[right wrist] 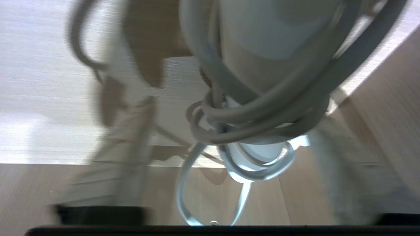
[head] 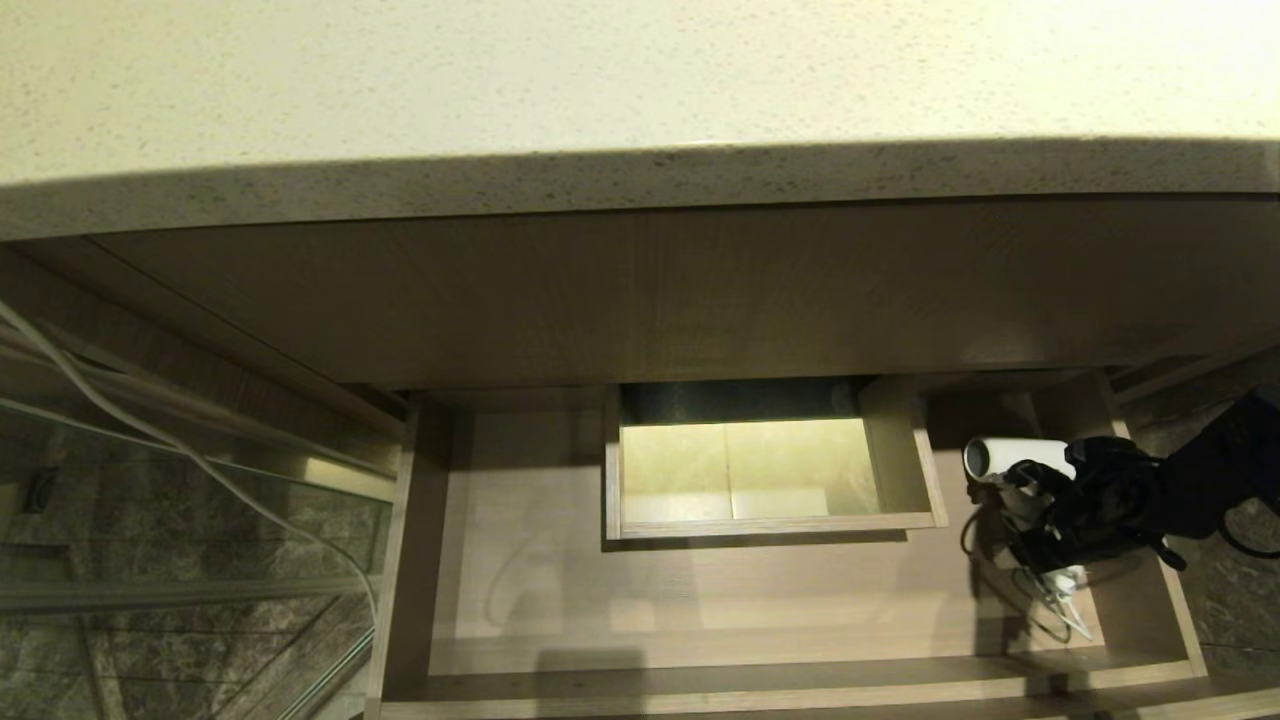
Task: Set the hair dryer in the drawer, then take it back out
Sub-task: Take the hairdryer out
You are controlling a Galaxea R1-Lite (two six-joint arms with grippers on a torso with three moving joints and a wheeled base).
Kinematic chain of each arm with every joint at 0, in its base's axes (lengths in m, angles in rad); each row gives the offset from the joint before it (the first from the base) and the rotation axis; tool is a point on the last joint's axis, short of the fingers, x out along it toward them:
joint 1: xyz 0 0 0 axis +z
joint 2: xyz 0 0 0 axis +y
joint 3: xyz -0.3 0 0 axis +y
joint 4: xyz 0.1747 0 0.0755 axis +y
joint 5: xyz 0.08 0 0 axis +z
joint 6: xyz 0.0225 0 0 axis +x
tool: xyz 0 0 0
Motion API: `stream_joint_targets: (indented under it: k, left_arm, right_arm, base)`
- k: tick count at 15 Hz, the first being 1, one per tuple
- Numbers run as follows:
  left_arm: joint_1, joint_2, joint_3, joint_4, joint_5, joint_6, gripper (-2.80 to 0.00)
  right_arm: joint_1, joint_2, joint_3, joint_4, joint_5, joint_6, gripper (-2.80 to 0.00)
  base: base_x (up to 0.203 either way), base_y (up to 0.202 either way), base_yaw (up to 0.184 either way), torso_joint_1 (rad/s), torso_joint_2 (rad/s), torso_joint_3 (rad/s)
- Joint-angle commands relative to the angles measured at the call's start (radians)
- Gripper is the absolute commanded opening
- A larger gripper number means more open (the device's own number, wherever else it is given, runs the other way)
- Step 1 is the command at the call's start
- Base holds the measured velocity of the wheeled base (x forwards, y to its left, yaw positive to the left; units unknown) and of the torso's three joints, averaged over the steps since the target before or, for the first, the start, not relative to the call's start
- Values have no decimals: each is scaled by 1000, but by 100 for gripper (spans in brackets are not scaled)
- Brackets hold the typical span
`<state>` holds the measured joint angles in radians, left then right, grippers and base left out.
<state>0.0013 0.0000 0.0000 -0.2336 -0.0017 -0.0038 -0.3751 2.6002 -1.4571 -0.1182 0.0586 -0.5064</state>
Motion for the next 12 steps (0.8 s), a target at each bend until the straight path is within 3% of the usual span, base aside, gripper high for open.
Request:
stream_joint_targets:
  k: [1, 12]
  left_arm:
    - [0, 0, 40, -1, 0, -1, -280]
    - [0, 0, 40, -1, 0, -1, -280]
  right_arm:
    - [1, 8, -13, 5, 3, -3, -280]
    - [-1, -50, -10, 9, 7, -42, -280]
  base:
    - [0, 0, 0, 0, 0, 0]
    - [0, 0, 0, 0, 0, 0]
